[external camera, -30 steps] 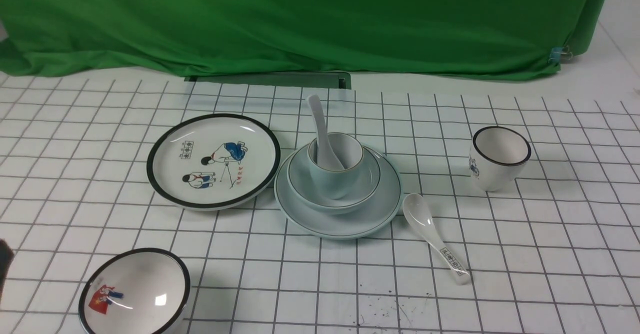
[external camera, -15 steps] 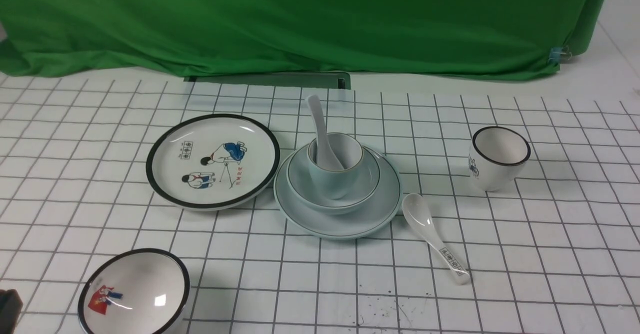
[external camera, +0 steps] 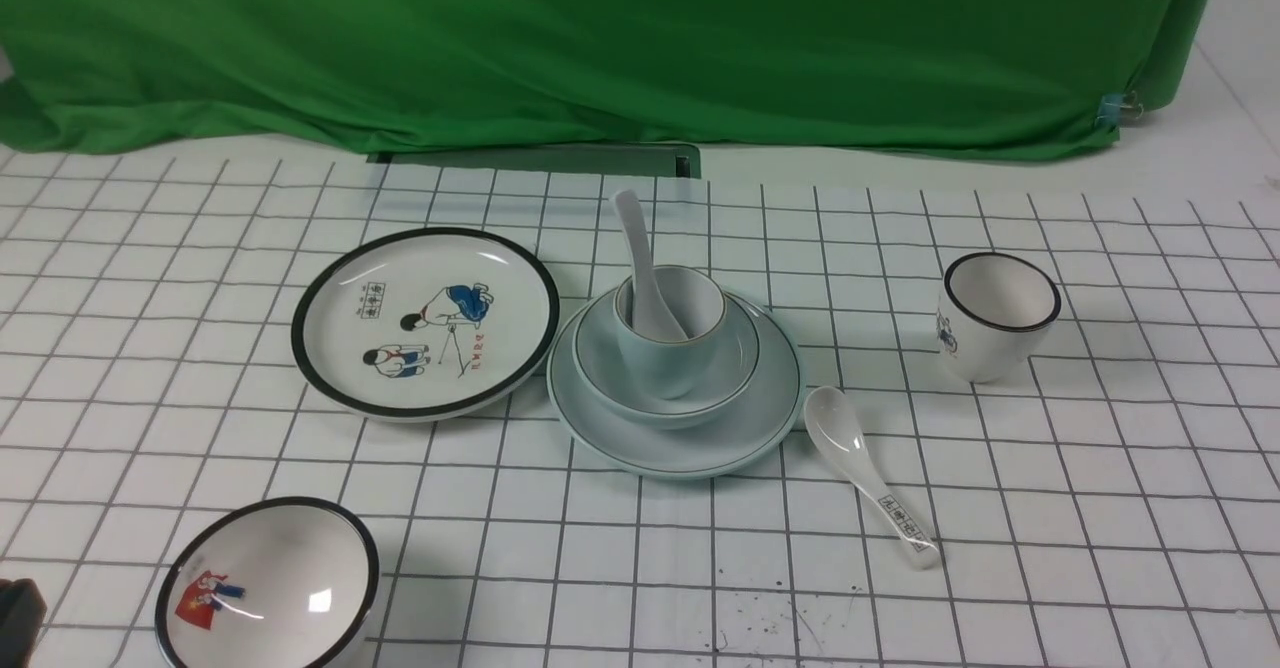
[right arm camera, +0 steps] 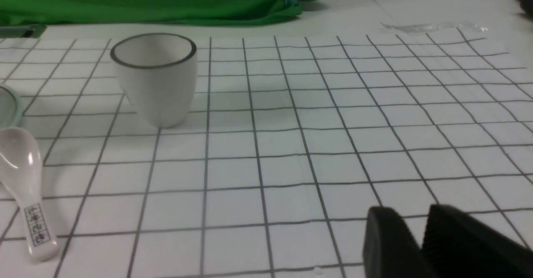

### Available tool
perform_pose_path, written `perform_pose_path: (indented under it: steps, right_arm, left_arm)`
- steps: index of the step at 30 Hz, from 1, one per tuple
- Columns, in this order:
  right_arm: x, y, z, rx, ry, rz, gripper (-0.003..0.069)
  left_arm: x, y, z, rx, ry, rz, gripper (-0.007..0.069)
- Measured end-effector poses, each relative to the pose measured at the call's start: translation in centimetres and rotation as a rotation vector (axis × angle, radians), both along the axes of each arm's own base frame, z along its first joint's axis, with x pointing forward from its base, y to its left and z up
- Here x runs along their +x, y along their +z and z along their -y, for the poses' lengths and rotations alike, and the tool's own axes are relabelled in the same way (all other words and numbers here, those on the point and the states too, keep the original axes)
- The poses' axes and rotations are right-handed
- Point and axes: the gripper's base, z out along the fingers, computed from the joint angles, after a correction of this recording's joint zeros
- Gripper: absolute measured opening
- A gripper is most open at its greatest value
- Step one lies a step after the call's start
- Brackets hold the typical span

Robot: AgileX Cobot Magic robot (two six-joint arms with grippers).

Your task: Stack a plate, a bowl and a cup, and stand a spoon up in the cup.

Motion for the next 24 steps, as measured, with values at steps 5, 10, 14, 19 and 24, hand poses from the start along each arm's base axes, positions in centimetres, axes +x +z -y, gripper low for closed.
perform_pose_path:
  steps: [5, 10, 14, 19, 24]
  right_arm:
    - [0.0, 0.0, 0.0, 0.0, 0.0, 0.0, 0.0197]
    - [0.0, 0.0, 0.0, 0.0, 0.0, 0.0, 0.0208]
    - [0.0, -0.01, 0.0, 0.0, 0.0, -0.001, 0.0218]
    - [0.0, -0.01, 0.0, 0.0, 0.0, -0.001, 0.0234]
    - [0.0, -0.01, 0.0, 0.0, 0.0, -0.001, 0.0237]
  left_arm:
    - [0.0, 0.0, 0.0, 0.0, 0.0, 0.0, -0.0029]
    - [0.0, 0.0, 0.0, 0.001, 0.0, 0.0, -0.0029]
    - [0.0, 0.0, 0.0, 0.001, 0.0, 0.0, -0.0029]
    - [0.0, 0.0, 0.0, 0.002, 0.0, 0.0, -0.0029]
    - [0.0, 0.0, 0.0, 0.002, 0.0, 0.0, -0.0029]
